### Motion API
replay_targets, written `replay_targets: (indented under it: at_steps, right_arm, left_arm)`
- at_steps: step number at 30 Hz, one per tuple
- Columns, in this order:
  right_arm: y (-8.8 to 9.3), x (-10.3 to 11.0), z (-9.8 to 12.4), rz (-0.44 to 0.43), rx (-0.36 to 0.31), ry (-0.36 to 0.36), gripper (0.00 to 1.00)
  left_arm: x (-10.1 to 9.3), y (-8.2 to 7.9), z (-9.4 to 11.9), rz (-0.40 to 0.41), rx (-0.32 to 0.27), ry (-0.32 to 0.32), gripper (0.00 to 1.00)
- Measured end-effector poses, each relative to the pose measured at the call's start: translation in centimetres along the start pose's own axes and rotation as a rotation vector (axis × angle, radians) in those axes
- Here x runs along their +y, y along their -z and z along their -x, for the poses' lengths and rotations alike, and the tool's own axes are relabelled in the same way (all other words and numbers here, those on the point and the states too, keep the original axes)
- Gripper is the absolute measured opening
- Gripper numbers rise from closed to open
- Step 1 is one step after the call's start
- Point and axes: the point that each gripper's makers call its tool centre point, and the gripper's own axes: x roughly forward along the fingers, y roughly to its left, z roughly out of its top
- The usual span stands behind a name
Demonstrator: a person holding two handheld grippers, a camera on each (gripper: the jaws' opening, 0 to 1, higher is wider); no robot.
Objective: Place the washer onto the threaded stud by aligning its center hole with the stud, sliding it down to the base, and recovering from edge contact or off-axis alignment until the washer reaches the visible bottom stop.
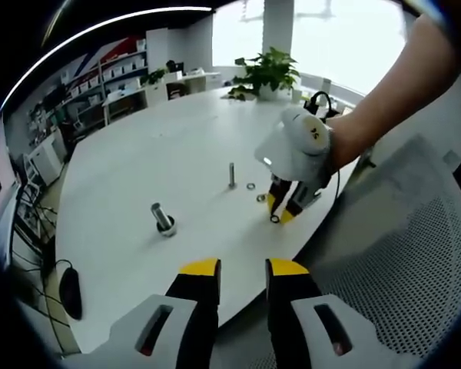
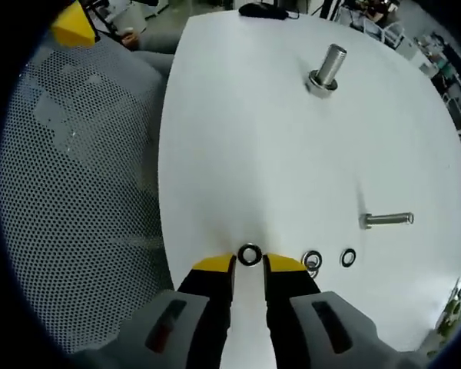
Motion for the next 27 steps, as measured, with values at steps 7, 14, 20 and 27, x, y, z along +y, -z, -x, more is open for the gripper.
replay_targets:
  at_steps: [7, 14, 20, 27]
  right_arm:
    - [-0.27, 0.28, -0.09, 0.07, 0.033, 0.001, 0.16]
    - [-0.31, 0.18, -0.08, 0.082, 0.082, -0.012, 0.15]
    - [-0.21, 0.17, 0.01, 0.074, 0.048, 0.005, 0.14]
    - [-0.16, 0.04, 0.04, 0.032, 0.022, -0.002, 0.13]
  left_arm:
    - [0.05, 0.12, 0.02, 0.001, 0.005, -0.002, 0.21]
    - [0.06, 0.18, -0.01, -0.001, 0.01, -0.003, 0.21]
    - [0.14, 0.2, 0.04, 0.001, 0.009, -0.007, 0.21]
    - [0.17, 0.15, 0.08, 0.003, 0.005, -0.009, 0.21]
